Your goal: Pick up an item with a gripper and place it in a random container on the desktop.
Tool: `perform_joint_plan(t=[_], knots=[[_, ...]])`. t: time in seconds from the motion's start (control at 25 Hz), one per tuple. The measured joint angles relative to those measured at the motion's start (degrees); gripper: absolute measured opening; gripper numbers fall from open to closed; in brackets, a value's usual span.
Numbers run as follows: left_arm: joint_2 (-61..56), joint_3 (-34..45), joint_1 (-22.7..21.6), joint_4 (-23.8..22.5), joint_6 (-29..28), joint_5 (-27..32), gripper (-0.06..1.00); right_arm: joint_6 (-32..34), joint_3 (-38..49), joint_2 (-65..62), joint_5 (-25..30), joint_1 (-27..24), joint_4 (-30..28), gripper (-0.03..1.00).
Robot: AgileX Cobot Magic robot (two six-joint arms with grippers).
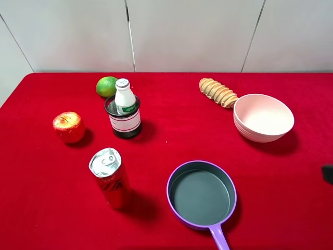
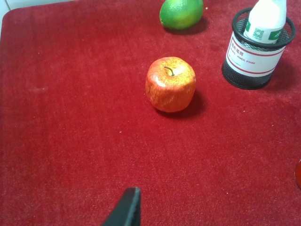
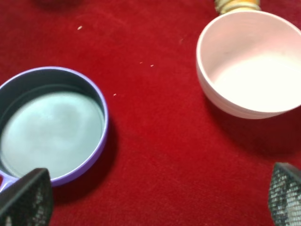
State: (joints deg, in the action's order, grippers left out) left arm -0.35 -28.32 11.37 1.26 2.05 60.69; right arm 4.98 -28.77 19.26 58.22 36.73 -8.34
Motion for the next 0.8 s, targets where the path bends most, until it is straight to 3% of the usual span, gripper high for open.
perform_joint_plan(t=[0.32,0.52,0.8], knots=[[0.00,0.00,0.00,0.00,0.00,0.00,0.99,-0.01,0.00,-0.48,0.00,-6.62,0.16,0.69],[0.00,0.00,0.00,0.00,0.00,0.00,0.99,-0.01,0.00,-0.48,0.00,-14.89,0.22,0.69],[0.00,0.00,0.00,0.00,0.00,0.00,0.99,-0.12,0.00,-0.48,0.00,-21.82,0.82,0.69]])
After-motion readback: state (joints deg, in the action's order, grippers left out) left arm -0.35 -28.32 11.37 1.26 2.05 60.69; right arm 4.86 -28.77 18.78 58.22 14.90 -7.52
